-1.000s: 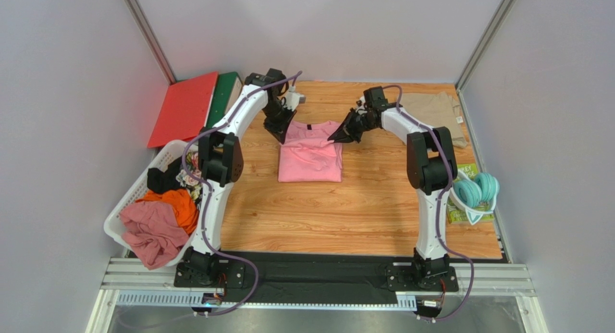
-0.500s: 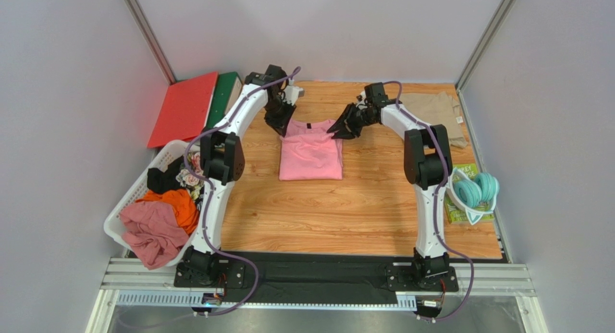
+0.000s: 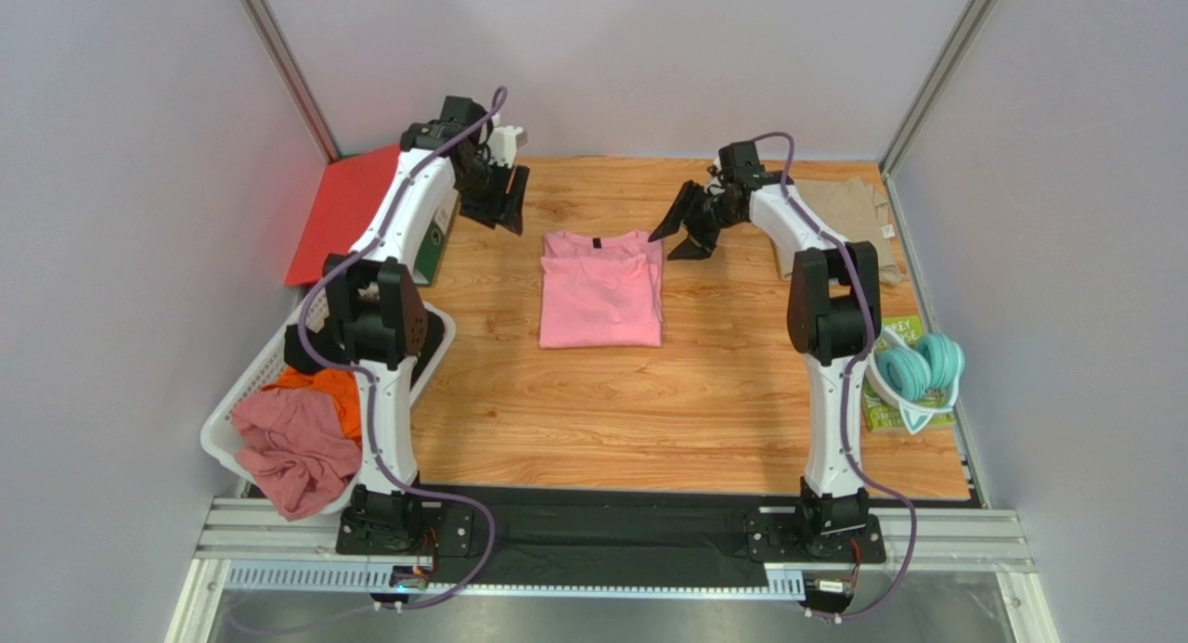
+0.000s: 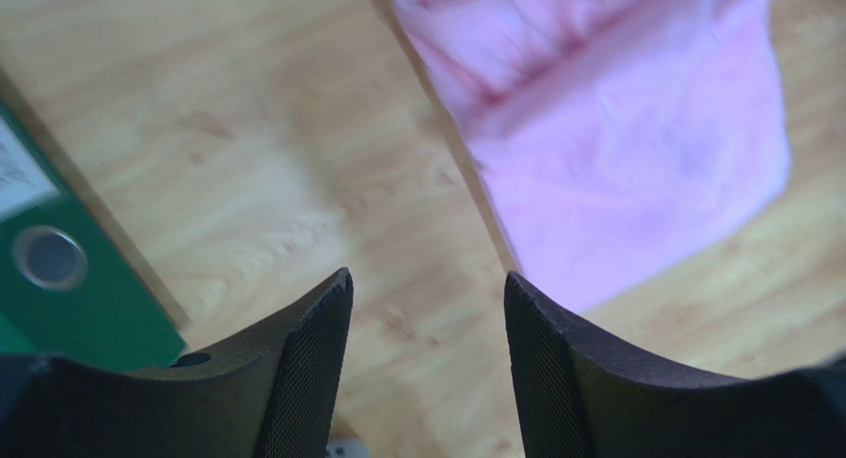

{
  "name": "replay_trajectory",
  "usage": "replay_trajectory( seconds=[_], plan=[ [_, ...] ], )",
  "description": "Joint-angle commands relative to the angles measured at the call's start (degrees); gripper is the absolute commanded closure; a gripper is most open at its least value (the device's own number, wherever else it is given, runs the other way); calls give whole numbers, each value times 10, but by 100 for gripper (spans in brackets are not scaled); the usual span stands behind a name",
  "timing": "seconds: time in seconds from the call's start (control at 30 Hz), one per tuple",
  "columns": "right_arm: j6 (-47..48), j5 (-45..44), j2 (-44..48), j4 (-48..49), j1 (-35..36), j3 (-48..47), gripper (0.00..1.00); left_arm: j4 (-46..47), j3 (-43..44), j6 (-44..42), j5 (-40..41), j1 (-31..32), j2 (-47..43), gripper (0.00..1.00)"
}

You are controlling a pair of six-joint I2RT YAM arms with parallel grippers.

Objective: Fold and stack the t-shirts
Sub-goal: Fold the long partially folded tshirt into a neat square, then smooth out wrinkles on the folded tshirt

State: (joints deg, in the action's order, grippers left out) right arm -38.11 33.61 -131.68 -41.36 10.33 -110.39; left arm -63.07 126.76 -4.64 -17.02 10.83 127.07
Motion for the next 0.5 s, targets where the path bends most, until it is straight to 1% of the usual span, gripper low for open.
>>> replay_trajectory(
  seconds=[0.0, 0.03, 0.07, 0.1, 0.2, 0.27, 0.43, 0.47],
  plan=[
    [25, 25, 106, 6, 24, 15, 43, 9, -125, -19, -86, 5, -141, 35],
    [21, 44, 113, 17, 33, 32, 43, 19, -144, -13, -90, 1, -160, 35],
    [20, 65, 110, 28, 52, 34, 42, 23, -164, -11, -111, -11, -185, 34],
    [21, 111, 100, 26, 61, 31, 42, 17, -165, -8, -119, -17, -191, 34],
    [36, 183, 39, -6, 95, -16, 42, -15, -158, -17, -136, -34, -200, 34],
    [39, 190, 0, -14, 111, -37, 42, -21, -166, -28, -128, -40, -208, 34],
    [21, 253, -88, 8, 121, -84, 41, -26, -187, -40, -112, -40, -216, 34],
    [18, 254, -102, 7, 120, -110, 41, -30, -188, -43, -112, -41, -216, 34]
  ],
)
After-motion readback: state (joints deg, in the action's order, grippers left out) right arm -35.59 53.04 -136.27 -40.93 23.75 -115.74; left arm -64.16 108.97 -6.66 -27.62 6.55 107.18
